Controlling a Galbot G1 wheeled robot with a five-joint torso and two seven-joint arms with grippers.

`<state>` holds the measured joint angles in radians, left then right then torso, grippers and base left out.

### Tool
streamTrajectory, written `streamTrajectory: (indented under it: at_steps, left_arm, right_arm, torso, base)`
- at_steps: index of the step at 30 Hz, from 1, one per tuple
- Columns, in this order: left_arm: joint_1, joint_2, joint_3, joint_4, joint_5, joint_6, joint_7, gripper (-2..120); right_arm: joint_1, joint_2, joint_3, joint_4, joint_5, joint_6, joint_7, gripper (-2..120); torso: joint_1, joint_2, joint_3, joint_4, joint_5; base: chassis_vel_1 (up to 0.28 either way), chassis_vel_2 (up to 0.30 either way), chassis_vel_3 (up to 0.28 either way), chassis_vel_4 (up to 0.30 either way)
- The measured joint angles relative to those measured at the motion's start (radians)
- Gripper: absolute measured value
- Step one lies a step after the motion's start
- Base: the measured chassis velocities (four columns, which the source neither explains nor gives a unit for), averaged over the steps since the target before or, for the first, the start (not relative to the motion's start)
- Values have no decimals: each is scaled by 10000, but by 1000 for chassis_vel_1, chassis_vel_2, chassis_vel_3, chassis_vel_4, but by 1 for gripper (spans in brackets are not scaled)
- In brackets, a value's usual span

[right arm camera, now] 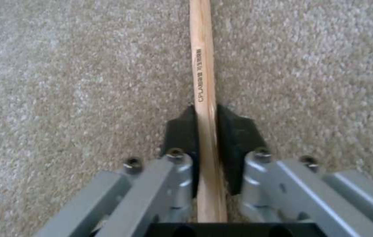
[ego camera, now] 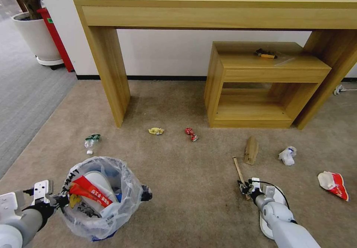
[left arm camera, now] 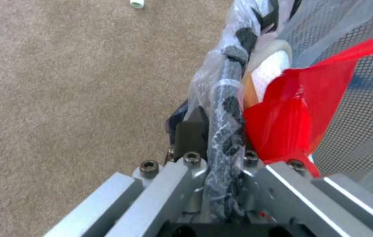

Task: Pick up the trash bin and place the garbage on the floor into it.

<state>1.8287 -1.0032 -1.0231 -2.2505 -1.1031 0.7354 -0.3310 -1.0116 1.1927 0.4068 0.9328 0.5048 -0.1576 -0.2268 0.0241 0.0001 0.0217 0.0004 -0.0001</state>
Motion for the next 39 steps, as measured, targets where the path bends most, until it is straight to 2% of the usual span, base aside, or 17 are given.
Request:
streamTrajectory:
  at_steps: [1, 2, 4, 17, 21, 24, 26, 28, 29, 30, 31, 34, 35, 39]
  left_arm:
    - [0, 0, 0, 0, 0, 0, 0, 0]
    - [-36, 15, 48, -2, 0, 0, -3, 0]
    - [-94, 44, 110, -7, 0, 0, -21, 0]
    - [-775, 241, 728, -26, -273, 0, -391, 0]
    - [-1150, 376, 1038, -27, -458, 0, -615, 0]
    - [-1500, 479, 1338, -26, -743, 0, -883, 0]
    - [-1595, 524, 1417, -25, -851, 0, -962, 0]
    - [-1886, 715, 1654, 27, -1075, 0, -1130, 0]
    - [-1886, 715, 1654, 27, -1075, 0, -1130, 0]
    - [-2025, 845, 1762, 81, -1164, 0, -1196, 0]
    - [-2226, 1054, 1908, 194, -1266, 0, -1242, 0]
    - [-2447, 1336, 2068, 381, -1327, 0, -1245, 0]
    - [-2591, 1520, 2162, 521, -1338, 0, -1249, 0]
    - [-2768, 1740, 2316, 646, -1404, 0, -1250, 0]
  right_arm:
    - [0, 0, 0, 0, 0, 0, 0, 12]
    - [-22, 7, 13, 19, 5, -12, 21, 6]
    - [-65, 9, 39, 54, 5, -14, 98, 0]
    - [-633, 11, 528, 1053, -302, -80, 307, 0]
    - [-913, -74, 798, 2015, -427, -66, 318, 0]
    - [-1254, -227, 1031, 3336, -502, -81, 292, 0]
    - [-1317, -273, 1062, 3630, -505, -90, 263, 0]
    - [-1469, -482, 1115, 4692, -440, -174, 93, 0]
    - [-1469, -482, 1115, 4692, -440, -174, 93, 0]
    - [-1478, -616, 1099, 5215, -351, -226, -11, 0]
    - [-1416, -797, 978, 5867, -221, -326, -154, 0]
    - [-1184, -998, 704, 6555, -41, -421, -345, 0]
    - [-856, -1131, 303, 7035, 132, -498, -486, 0]
    - [-397, -1176, -211, 7495, 315, -643, -691, 0]
  torso:
    - [0, 0, 0, 0, 0]
    - [0, 0, 0, 3, 1]
    - [0, 0, -1, 3, 3]
    - [1, -3, 3, -5, 8]
    - [1, -3, 3, -5, 1]
    - [1, -3, 2, -5, -2]
    - [1, -3, 2, -5, -2]
    - [1, -3, 1, -7, 0]
    - [1, -3, 1, -7, 0]
    - [1, -3, 0, -6, -3]
    - [1, -3, 1, -8, -7]
    - [1, -3, 0, -8, -3]
    - [1, -3, 0, -7, -10]
    - [1, -3, 1, -1, 0]
  base:
    - [0, 0, 0, 0]
    - [0, 0, 0, 0]
    - [0, 0, 0, 0]
    - [0, 0, 0, 0]
    - [0, 0, 0, 0]
    - [0, 0, 0, 0]
    - [0, 0, 0, 0]
    - [0, 0, 0, 0]
    - [0, 0, 0, 0]
    - [0, 0, 0, 0]
    - [0, 0, 0, 0]
    - [0, 0, 0, 0]
    - [0, 0, 0, 0]
    - [0, 0, 0, 0]
